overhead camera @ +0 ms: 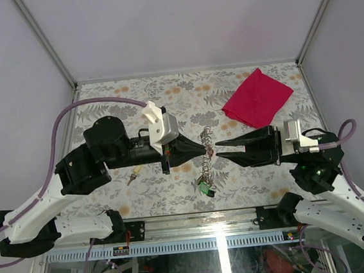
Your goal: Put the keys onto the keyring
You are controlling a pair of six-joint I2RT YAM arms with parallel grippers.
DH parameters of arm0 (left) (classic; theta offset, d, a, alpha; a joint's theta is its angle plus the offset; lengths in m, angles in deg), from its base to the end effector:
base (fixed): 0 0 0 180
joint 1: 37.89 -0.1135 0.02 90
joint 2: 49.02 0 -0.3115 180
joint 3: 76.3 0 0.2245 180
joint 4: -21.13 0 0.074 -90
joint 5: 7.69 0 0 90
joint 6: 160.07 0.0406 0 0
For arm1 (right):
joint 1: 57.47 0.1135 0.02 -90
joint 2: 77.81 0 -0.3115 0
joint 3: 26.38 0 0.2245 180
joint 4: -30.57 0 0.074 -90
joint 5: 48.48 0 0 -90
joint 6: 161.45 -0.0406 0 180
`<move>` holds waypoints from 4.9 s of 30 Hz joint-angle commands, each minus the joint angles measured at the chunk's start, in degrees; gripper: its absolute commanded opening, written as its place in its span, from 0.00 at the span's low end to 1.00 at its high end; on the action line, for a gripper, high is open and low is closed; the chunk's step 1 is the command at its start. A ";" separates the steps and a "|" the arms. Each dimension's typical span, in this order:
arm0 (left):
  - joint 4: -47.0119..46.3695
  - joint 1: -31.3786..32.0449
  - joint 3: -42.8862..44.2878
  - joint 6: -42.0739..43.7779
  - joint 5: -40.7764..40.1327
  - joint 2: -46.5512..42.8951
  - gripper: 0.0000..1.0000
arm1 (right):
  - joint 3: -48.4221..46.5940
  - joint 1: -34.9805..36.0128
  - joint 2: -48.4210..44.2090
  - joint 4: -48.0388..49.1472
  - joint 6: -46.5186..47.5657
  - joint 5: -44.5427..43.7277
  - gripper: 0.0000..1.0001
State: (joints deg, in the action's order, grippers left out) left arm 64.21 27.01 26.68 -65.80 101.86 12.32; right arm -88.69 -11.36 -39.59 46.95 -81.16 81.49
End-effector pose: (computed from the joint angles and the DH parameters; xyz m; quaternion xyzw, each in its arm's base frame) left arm 0.0516 -0.1421 0.5332 0.4981 0.5136 -0.4522 0.5326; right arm 0.0229 0.0615 0.4661 -0.4178 0.2770 0.5260 0.6871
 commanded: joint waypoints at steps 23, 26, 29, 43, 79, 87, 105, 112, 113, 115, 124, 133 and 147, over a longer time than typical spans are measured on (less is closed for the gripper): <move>22.65 0.94 17.76 6.98 -0.42 10.58 0.00 | -17.55 -0.15 7.92 -37.80 12.37 5.93 0.31; 23.36 1.02 18.27 7.23 -0.27 11.05 0.00 | -17.51 -0.14 8.32 -37.41 12.20 6.17 0.27; 23.58 1.13 18.24 7.34 -0.52 11.08 0.00 | -17.44 -0.14 8.84 -37.31 11.87 6.96 0.12; 10.60 1.13 7.90 -0.15 -6.51 1.31 0.44 | -7.67 -0.14 1.28 -19.85 19.27 6.95 0.00; -6.05 1.16 -3.42 -8.27 -5.45 -7.53 0.48 | 5.15 -0.14 -8.58 16.05 14.08 6.58 0.02; -9.39 1.19 -1.70 -5.33 -2.57 -6.14 0.46 | 6.01 -0.14 -2.24 26.77 -2.41 1.09 0.02; -13.86 1.18 -2.75 -1.93 0.70 -4.86 0.41 | 3.17 -0.14 6.36 27.96 -11.18 -2.19 0.02; -13.52 1.19 -3.85 -2.06 1.13 -3.52 0.37 | 2.08 -0.17 6.60 26.88 -10.27 -0.38 0.02; -13.56 1.15 -4.02 -2.00 0.98 -3.41 0.37 | 1.95 -0.18 6.49 26.79 -10.14 -0.12 0.03; -13.58 1.20 -4.57 -2.17 0.45 -3.16 0.37 | 1.70 -0.14 6.31 26.47 -10.02 0.54 0.03; -13.95 1.12 -4.43 -2.19 0.62 -2.05 0.33 | 1.28 -0.14 6.30 26.05 -10.26 1.87 0.03; -13.86 1.14 -4.55 -2.24 0.15 -1.60 0.28 | 1.05 -0.14 6.09 26.22 -10.74 2.48 0.03; -11.83 1.17 -3.42 -1.92 0.38 -0.31 0.00 | 1.14 -0.14 5.82 26.10 -10.86 2.57 0.04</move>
State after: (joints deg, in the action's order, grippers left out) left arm 53.98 27.76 22.46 -68.47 102.65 11.34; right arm -84.14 -11.42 -32.73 69.22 -91.39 84.59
